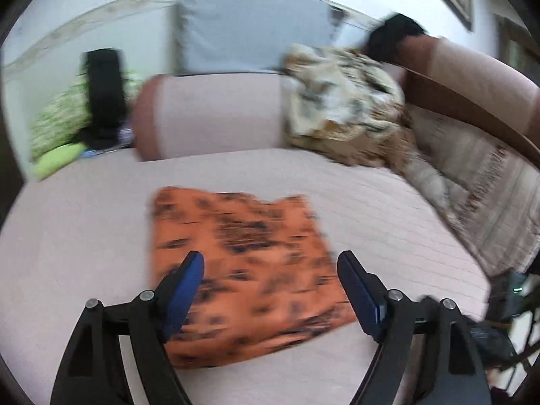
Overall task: Fold small clothes
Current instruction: 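Move the right gripper to the edge of the folded orange blouse, then grasp the blouse edge with the right gripper and lift it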
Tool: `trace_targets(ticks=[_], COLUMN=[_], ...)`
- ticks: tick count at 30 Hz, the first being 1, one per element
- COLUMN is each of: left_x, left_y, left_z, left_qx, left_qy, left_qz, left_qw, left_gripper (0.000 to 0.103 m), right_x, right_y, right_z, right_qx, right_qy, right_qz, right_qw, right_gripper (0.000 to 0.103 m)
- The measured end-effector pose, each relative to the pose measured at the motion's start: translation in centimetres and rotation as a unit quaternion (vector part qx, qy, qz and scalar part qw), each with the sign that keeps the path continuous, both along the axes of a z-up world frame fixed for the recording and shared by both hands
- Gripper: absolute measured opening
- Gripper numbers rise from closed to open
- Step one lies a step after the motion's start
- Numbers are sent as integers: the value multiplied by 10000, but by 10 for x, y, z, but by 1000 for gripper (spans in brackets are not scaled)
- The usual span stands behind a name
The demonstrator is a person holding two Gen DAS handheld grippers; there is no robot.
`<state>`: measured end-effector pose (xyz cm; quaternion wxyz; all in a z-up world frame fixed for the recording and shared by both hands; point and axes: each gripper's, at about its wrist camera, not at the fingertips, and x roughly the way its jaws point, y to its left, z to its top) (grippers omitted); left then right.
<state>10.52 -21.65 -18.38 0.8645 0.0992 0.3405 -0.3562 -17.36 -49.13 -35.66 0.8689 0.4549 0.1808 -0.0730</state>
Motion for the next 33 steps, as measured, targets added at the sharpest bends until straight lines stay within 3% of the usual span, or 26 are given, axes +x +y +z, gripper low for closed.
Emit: trace_targets(ticks=[3, 7, 11, 15, 22, 25, 27, 28, 29, 31, 33], left_x=[29, 78, 109, 129, 135, 135, 133, 132, 134, 132, 129], left_y=[40, 89, 100, 89, 68, 62, 63, 62, 60, 58, 58], left_z=[-18, -58, -99, -118, -117, -114, -114, -114, -114, -114, -110], left_qx=[-20, -363, -635, -771, -592, -511, -478, -458, -436, -395, -357], left_qy=[89, 721, 1427, 2124, 1966, 1917, 1862, 1840, 1819, 1767, 1616], left_qz=[572, 1302, 1448, 1079, 779, 735, 746, 761, 785, 790, 815], left_qw=[9983, 9882, 9771, 9681, 9756, 9774, 9785, 9789, 9792, 9803, 9828], left_gripper=[82, 82, 82, 82, 82, 82, 82, 82, 82, 82, 82], right_x=[12, 53, 126, 200, 271, 274, 280, 286, 290, 295, 290], right_y=[13, 26, 26, 16, 8, 21, 36, 47, 54, 64, 70], right_z=[13, 36, 48, 34, -17, -5, 7, 13, 16, 23, 38], right_qx=[-77, -269, 11, 235, 799, 971, 548, 165, -114, -530, -767], right_qy=[-117, -43, 208, 715, 1239, 794, 953, 1197, 1406, 1767, 1686], right_qz=[378, 836, 1343, 1579, 1551, 1808, 1938, 1962, 1956, 1774, 1594], right_qw=[9992, 9961, 9907, 9846, 9768, 9755, 9749, 9731, 9705, 9667, 9697], right_gripper=[64, 64, 66, 66, 68, 68, 66, 57, 29, 18, 14])
